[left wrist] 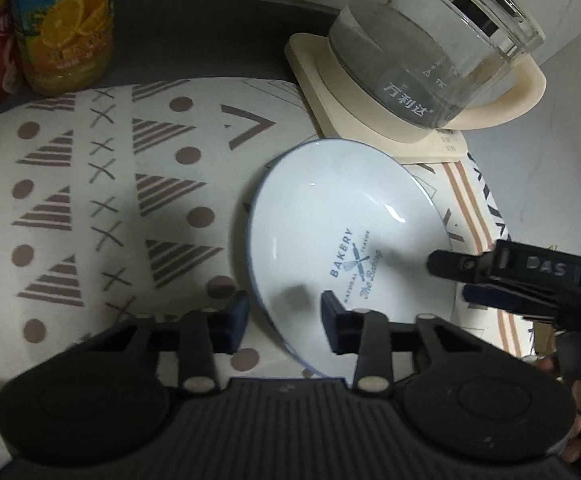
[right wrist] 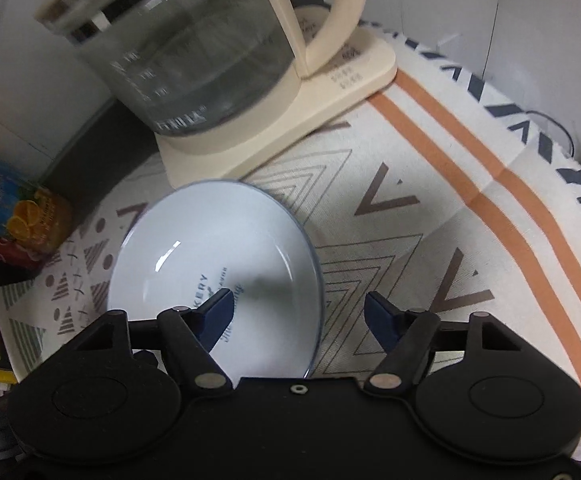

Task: Organize plates and bowls
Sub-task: 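Close both tools on the rim of the 'Bakery' plate, then lift the 'Bakery' plate with both tools and carry it to the plate stack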

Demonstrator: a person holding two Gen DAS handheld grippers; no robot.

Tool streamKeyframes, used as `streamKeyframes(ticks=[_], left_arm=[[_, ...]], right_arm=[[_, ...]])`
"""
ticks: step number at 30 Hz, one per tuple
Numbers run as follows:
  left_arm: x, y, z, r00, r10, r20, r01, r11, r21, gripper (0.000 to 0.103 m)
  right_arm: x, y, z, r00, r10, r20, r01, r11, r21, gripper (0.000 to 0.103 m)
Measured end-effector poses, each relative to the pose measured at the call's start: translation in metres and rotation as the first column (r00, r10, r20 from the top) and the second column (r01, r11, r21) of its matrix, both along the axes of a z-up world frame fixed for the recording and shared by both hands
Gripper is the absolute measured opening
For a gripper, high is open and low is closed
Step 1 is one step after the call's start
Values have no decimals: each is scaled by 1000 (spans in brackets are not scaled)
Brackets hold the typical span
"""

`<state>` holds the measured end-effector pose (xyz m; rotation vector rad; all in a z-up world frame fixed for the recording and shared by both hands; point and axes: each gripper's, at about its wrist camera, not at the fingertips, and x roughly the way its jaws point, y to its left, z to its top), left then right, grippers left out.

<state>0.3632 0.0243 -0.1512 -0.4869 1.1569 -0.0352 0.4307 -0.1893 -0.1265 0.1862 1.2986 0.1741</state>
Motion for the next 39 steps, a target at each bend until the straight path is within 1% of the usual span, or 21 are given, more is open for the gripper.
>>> streamKeyframes(ticks=[2,4,6,8,13,16,19,20,21,22,23,29,33,35,39], left_arm=[[0,-4,-2,1000,-8,5,8,1000,12,34],[-1,-6,-6,1000,-12,-7,12,1000,4,31],[-1,-6,-10,1000,-12,-19,12,1000,-5,28],[-1,-7,-12,1000,-15,-26,15,1000,-9,26],[0,-7,-15,999,-14,-29,13,1000,-12,24],[0,-5,-16,1000,-13,-28,12,1000,-18,23],[1,-4,-16,1000,-4,-31,3,1000,-23,19],[1,-3,-16,999,2,-33,-3,1000,-27,18],[2,-2,-16,999,8,-35,-9,1000,-30,18],[2,0,-15,999,13,-35,-14,1000,-28,18],[1,1,-13,999,17,-32,-18,1000,-25,18],[2,16,-3,999,42,-6,-42,999,-17,18],[-2,23,8,998,48,35,-47,999,-16,18],[-4,24,14,998,46,47,-45,999,-10,18],[-11,28,28,995,63,80,-63,998,-11,18]], right_arm=[[3,-1,-5,1000,3,-25,-2,1000,16,61],[5,-4,-6,999,-16,-34,17,999,40,56],[6,-4,-8,999,-12,-49,13,999,29,44],[8,0,-11,998,14,-67,-12,1000,20,38],[17,9,-17,994,63,-94,-62,998,6,38],[24,6,-23,992,34,-124,-29,999,40,37],[26,6,-25,990,28,-140,-21,999,49,36],[26,6,-25,990,28,-141,-22,999,46,32],[26,7,-25,990,30,-139,-25,999,34,23],[26,7,-25,991,32,-134,-31,999,14,21],[24,6,-24,992,35,-124,-33,999,19,19],[11,-3,-8,999,28,-45,-22,992,122,8],[7,-2,6,999,35,15,-37,984,177,8],[5,-2,10,999,30,18,-33,982,185,8],[-2,-2,20,998,33,54,-44,977,210,8]])
